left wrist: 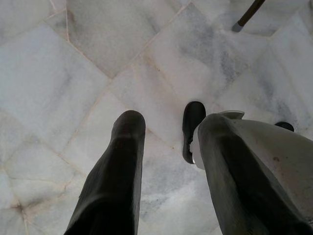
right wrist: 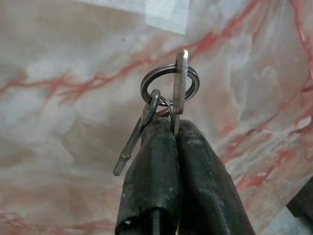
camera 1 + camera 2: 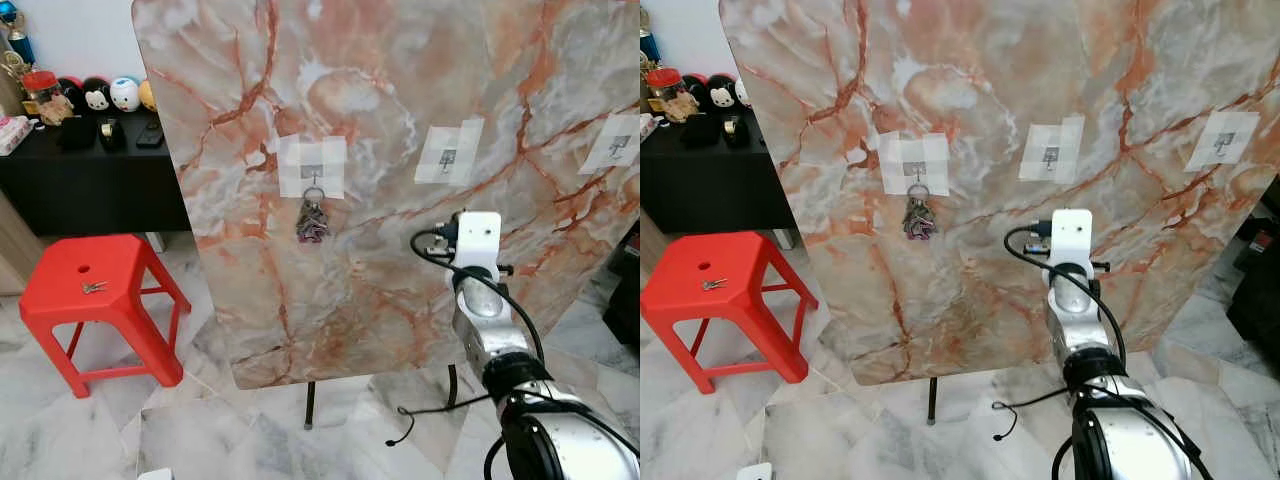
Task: Hang keys on a hook
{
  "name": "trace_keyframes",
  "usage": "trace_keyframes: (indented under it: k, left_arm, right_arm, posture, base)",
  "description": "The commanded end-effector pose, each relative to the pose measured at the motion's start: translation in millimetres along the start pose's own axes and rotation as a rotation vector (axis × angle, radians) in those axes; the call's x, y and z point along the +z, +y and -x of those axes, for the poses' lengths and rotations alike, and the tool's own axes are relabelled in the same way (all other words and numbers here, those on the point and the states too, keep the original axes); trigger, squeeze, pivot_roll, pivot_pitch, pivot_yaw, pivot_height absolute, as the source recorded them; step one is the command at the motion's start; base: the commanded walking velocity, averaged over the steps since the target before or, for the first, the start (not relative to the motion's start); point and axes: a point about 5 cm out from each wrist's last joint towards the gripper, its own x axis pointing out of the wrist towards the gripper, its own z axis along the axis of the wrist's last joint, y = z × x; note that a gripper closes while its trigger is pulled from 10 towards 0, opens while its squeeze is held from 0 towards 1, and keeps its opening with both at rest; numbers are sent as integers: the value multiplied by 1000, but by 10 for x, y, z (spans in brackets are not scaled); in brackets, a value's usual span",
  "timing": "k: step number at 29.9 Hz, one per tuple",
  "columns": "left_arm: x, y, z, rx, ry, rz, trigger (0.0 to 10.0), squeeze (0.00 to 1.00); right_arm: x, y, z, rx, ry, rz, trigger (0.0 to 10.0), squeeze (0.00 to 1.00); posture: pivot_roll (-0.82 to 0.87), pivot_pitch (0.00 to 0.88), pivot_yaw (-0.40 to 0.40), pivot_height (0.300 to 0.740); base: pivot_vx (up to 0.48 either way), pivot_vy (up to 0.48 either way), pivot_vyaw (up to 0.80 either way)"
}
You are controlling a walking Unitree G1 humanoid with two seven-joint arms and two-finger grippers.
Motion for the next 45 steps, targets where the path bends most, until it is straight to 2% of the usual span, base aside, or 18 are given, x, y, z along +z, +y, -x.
trace_keyframes:
  k: [1, 26, 29, 30, 33, 35, 37, 41, 45]
  left_arm:
    - [-57, 6, 11, 0, 22, 4, 10000, 0]
    - [-47, 6, 9, 0, 17, 3, 10000, 0]
    - [-50, 4, 10, 0, 16, 4, 10000, 0]
    - [-51, 5, 11, 0, 16, 6, 10000, 0]
    - [-56, 5, 12, 1, 17, 6, 10000, 0]
    - [-57, 4, 12, 0, 17, 5, 10000, 0]
    - [-57, 8, 13, 0, 17, 6, 10000, 0]
    - [-59, 12, 14, 1, 18, 4, 10000, 0]
    - [-60, 14, 14, 0, 19, 2, 10000, 0]
  right_arm:
    - [94, -14, -11, -10, -50, -25, 10000, 0]
    - [90, 65, 31, 30, -82, 1, 10000, 0]
    - [84, 129, 124, 76, -156, -28, 10000, 0]
    - [65, 151, 182, 95, -189, -13, 10000, 0]
    - [-84, 145, 341, 96, -201, -12, 10000, 0]
    - [-109, 135, 373, 94, -203, -13, 10000, 0]
    - [-179, 47, 489, 62, -208, -8, 10000, 0]
    - [-176, -76, 537, 5, -217, -13, 10000, 0]
    - [-162, -125, 559, -13, -219, -10, 10000, 0]
  posture:
    - [133, 0, -31, 740]
    - [140, 0, -36, 740]
    - [140, 0, -38, 740]
    - [137, 0, -39, 740]
    - [133, 0, -40, 740]
    - [133, 0, -40, 740]
    - [126, 0, -39, 740]
    - [122, 0, -39, 740]
    - [116, 0, -36, 740]
  base:
    - [0, 0, 0]
    - [0, 0, 0]
    - [0, 0, 0]
    - [0, 0, 0]
    - [0, 0, 0]
    - [0, 0, 0]
    - [0, 0, 0]
    - [0, 0, 0]
    - [0, 0, 0]
